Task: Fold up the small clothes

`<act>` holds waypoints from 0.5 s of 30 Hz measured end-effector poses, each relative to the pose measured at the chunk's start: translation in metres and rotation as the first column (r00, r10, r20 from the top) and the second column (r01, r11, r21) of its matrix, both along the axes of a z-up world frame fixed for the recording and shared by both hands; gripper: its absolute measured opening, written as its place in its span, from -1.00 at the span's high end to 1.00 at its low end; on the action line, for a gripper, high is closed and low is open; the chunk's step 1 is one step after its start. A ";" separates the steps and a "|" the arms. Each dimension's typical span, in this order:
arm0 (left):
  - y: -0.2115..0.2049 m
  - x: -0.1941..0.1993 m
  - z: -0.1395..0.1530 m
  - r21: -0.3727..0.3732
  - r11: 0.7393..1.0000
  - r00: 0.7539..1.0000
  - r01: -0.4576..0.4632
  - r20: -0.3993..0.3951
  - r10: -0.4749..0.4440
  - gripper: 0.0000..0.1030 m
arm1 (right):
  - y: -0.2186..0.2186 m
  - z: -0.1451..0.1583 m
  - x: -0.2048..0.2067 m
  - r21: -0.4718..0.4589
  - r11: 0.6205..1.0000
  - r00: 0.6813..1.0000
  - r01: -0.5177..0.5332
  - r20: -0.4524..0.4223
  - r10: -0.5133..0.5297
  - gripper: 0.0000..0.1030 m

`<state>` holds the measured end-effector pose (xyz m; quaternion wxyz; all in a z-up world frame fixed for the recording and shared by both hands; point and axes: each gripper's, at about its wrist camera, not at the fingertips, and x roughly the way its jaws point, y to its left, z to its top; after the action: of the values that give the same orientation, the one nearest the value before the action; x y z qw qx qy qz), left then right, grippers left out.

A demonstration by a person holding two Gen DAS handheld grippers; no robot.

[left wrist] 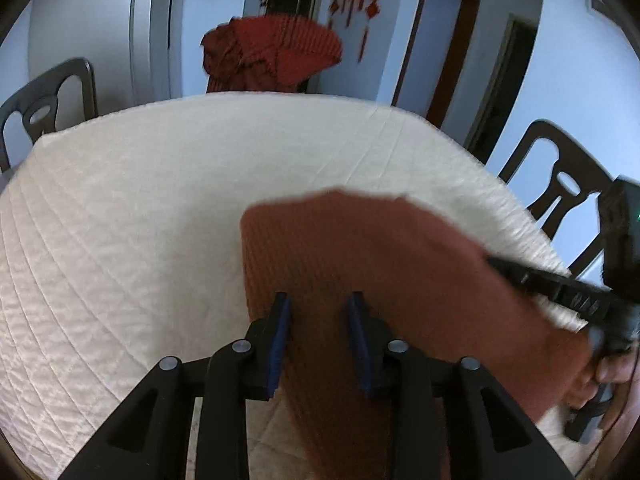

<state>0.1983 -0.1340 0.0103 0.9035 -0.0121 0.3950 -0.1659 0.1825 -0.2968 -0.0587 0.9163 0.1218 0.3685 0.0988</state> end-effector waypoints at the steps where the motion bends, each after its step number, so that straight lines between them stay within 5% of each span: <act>1: 0.004 -0.001 -0.001 -0.023 1.000 1.000 0.001 -0.004 -0.001 0.31 | -0.003 -0.001 0.000 0.015 1.000 1.000 0.002 -0.004 -0.002 0.92; 7: 0.011 -0.007 0.004 -0.036 0.999 1.000 -0.009 -0.016 0.008 0.24 | 0.000 0.016 -0.013 -0.018 1.000 1.000 0.000 0.013 0.000 0.86; 15: 0.024 -0.085 0.033 -0.082 0.993 0.995 0.079 0.062 -0.074 0.26 | 0.036 0.046 -0.092 -0.109 0.984 0.982 -0.141 0.112 0.153 0.86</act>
<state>0.1133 -0.1098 0.0429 0.9064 -0.0301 0.3609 -0.2173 0.0909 -0.2609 -0.0122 0.9319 0.0420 0.3253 0.1548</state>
